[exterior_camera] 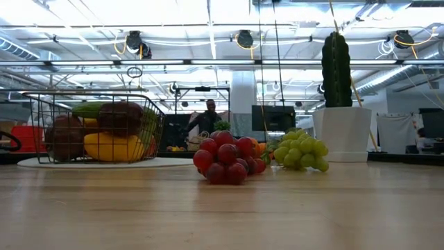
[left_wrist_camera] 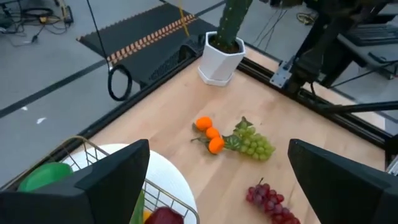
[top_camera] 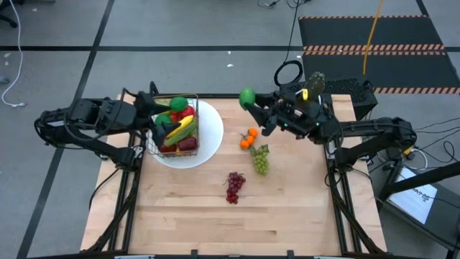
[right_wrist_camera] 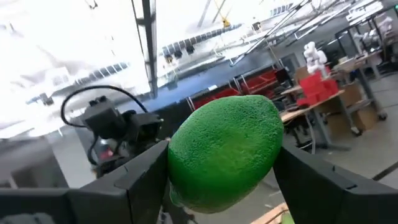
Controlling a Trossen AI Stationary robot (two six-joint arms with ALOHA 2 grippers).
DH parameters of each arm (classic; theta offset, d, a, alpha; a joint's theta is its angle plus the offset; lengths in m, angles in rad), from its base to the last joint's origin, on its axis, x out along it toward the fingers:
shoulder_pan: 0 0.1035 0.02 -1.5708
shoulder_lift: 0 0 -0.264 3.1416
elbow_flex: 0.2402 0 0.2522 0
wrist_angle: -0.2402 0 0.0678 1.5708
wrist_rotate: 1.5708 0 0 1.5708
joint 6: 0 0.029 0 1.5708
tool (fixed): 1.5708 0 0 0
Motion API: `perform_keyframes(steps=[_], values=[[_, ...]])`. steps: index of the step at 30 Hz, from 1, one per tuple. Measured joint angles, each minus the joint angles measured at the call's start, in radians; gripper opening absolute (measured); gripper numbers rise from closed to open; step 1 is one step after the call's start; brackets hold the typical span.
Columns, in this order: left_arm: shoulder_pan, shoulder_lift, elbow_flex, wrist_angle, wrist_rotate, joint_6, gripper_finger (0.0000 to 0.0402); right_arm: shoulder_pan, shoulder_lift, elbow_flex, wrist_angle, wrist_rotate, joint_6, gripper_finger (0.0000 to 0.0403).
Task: Build produce basket
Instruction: Put the green lime into the wire basket
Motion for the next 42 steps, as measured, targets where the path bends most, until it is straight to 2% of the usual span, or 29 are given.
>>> perform_keyframes(steps=[8, 13, 19, 23, 28, 33, 42], values=[[0.029, -0.012, 0.000, 0.028, -0.018, 0.009, 0.0381, -0.002, 0.121, 0.348, -0.391, -0.081, -0.124, 0.0260], [0.036, -0.024, 0.000, 0.051, -0.018, 0.022, 0.0381, 0.006, 0.204, 0.498, -0.538, -0.129, -0.170, 0.0260], [0.035, -0.052, 0.000, 0.075, -0.017, 0.016, 0.0381, 0.038, 0.237, 0.537, -0.552, -0.122, -0.416, 0.0260], [0.035, -0.067, 0.000, 0.080, -0.014, 0.009, 0.0381, 0.045, 0.236, 0.537, -0.550, -0.029, -0.475, 0.0260], [0.035, -0.077, 0.000, 0.080, 0.018, -0.023, 0.0381, 0.039, 0.233, 0.537, -0.533, -0.016, -0.564, 0.0260], [0.035, -0.075, 0.000, 0.080, 0.023, -0.031, 0.0381, 0.009, 0.233, 0.537, -0.515, 0.008, -0.434, 0.0260], [0.035, -0.074, 0.000, 0.080, 0.023, 0.001, 0.0381, -0.010, 0.233, 0.537, -0.509, 0.007, 0.022, 0.0260]])
